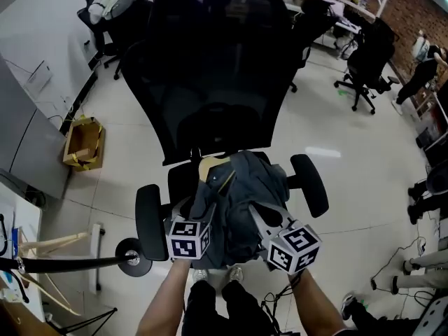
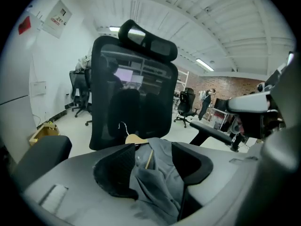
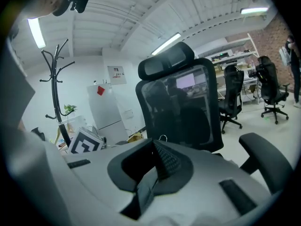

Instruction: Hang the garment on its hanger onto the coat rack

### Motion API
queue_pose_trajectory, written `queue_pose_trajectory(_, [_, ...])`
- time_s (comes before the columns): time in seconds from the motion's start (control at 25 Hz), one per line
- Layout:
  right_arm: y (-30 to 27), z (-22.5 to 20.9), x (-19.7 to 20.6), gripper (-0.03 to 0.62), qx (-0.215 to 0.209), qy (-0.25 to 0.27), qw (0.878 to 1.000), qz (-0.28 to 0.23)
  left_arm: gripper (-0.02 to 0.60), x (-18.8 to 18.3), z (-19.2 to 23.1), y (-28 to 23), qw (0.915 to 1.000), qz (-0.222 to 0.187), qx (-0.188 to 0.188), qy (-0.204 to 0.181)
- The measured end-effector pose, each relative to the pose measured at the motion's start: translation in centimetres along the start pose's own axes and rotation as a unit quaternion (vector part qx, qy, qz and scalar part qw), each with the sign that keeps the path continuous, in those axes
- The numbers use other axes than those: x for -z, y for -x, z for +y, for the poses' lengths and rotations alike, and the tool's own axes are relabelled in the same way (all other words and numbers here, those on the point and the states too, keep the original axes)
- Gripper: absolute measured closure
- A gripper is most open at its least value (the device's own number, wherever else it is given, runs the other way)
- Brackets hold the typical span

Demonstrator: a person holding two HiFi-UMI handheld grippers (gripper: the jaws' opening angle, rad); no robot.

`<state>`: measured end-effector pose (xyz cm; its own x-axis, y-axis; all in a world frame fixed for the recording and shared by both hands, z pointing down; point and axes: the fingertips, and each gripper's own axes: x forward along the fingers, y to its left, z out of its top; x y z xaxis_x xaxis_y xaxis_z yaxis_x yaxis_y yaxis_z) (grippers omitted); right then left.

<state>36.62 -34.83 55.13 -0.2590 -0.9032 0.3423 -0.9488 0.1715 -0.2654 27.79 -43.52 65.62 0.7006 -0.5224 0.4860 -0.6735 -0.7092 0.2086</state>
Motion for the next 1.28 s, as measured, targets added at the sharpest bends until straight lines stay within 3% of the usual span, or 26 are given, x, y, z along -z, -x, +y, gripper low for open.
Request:
queue_pose_trajectory(0.08, [-1.2, -0.7, 1.6, 0.591, -0.001, -0.008, 1.0, 0.007, 0.326, 2.2, 1.5, -3.0, 0.9996, 0.025, -0.014, -0.004])
queue_pose_trajectory(0.2, [-2.6, -2.0, 3.2, 0.591, 0.005, -0.015, 1.0, 0.006, 0.322, 5.0, 4.2, -7.4, 0.9976, 0.061, -0.032, -0.002])
queue_pose_trajectory(0.6, [-2.0, -5.7, 7.4, 0.591, 0.04, -0.037, 0.998, 0.016, 0.328, 10.0, 9.2, -15.3, 0.9903, 0.115, -0.078, -0.001])
queue_pose_trajectory(0.64, [-1.9, -6.0, 7.5, 0.591, 0.042, -0.035, 0.998, 0.018, 0.356, 10.5, 9.4, -15.8, 0.9893, 0.124, -0.075, -0.013])
queue_pose_trajectory(0.72, [-1.5, -6.7, 7.5, 0.591, 0.047, -0.03, 0.998, 0.019, 0.537, 10.7, 8.8, -16.7, 0.9875, 0.139, -0.056, -0.049])
queue_pose_trajectory(0.76, [-1.3, -7.0, 7.4, 0.591, 0.05, -0.029, 0.998, 0.02, 0.546, 10.5, 8.4, -16.8, 0.9871, 0.141, -0.047, -0.06])
queue_pose_trajectory(0.88, [-0.7, -7.4, 6.9, 0.591, 0.058, -0.037, 0.997, 0.016, 0.555, 9.3, 7.4, -15.5, 0.9871, 0.132, -0.042, -0.079])
queue_pose_trajectory(1.0, [0.0, -6.9, 5.7, 0.591, 0.058, -0.037, 0.998, 0.008, 0.56, 7.4, 5.5, -13.0, 0.9852, 0.11, -0.041, -0.125])
queue_pose_trajectory(1.28, [2.8, -4.7, 0.3, 0.591, 0.051, -0.021, 0.998, -0.033, 0.561, 0.4, 0.3, -4.2, 0.9815, 0.031, -0.035, -0.186])
